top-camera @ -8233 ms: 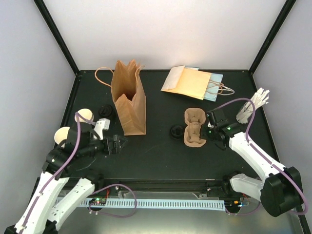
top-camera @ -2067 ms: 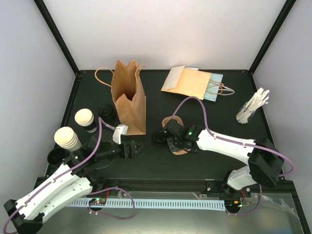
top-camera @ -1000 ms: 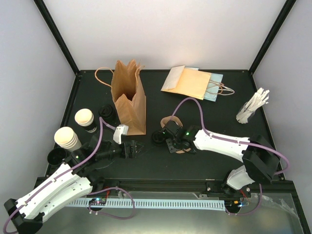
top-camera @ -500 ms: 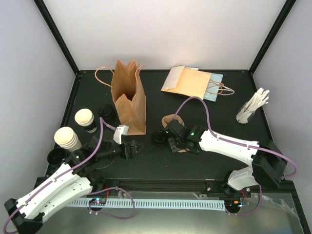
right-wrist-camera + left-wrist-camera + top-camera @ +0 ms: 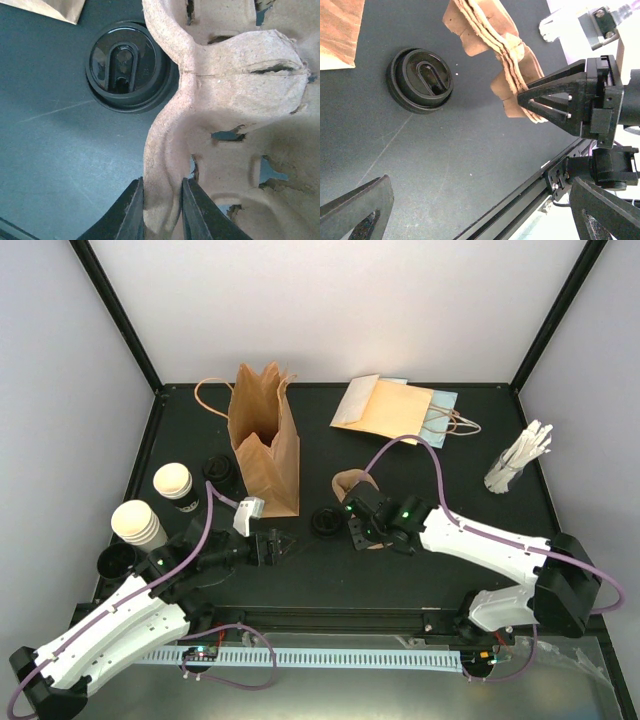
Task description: Pack the takeout coffee
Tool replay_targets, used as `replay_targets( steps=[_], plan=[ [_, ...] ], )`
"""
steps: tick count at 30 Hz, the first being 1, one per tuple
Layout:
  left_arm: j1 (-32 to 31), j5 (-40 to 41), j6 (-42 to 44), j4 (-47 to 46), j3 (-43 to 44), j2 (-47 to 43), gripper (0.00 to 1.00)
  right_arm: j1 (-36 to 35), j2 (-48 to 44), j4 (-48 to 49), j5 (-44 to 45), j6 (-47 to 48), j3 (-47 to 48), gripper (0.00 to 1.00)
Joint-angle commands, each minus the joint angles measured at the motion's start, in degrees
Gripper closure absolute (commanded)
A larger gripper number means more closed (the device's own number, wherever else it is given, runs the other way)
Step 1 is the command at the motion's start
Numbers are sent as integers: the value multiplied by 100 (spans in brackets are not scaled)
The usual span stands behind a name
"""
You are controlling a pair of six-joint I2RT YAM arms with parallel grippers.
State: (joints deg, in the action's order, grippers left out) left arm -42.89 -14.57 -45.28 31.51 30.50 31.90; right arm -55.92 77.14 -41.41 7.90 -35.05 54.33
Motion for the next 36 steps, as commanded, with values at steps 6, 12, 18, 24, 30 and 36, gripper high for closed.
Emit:
replay_targets(
  steps=[6, 12, 18, 24, 30, 36],
  plan=[
    [-44, -99, -122, -166, -7, -1, 1, 107, -276, 80, -196, -3, 118, 76],
    [-45, -240, -226, -365, -151, 16, 1, 108, -172, 102, -174, -19, -40, 77],
    [-110, -699, -746, -1358, -620, 235, 1, 138, -444, 294, -375, -26, -287, 76],
    [-351, -612, -816, -1605, -581, 571, 2, 169, -363, 264, -400, -20, -385, 76],
    [-438, -530, -817, -1644, -580, 603, 2, 178, -439, 295, -447, 11, -358, 76],
    [-457, -486, -807, -1639, -572, 589, 2, 234, -465, 311, -461, -17, -335, 76]
  ],
)
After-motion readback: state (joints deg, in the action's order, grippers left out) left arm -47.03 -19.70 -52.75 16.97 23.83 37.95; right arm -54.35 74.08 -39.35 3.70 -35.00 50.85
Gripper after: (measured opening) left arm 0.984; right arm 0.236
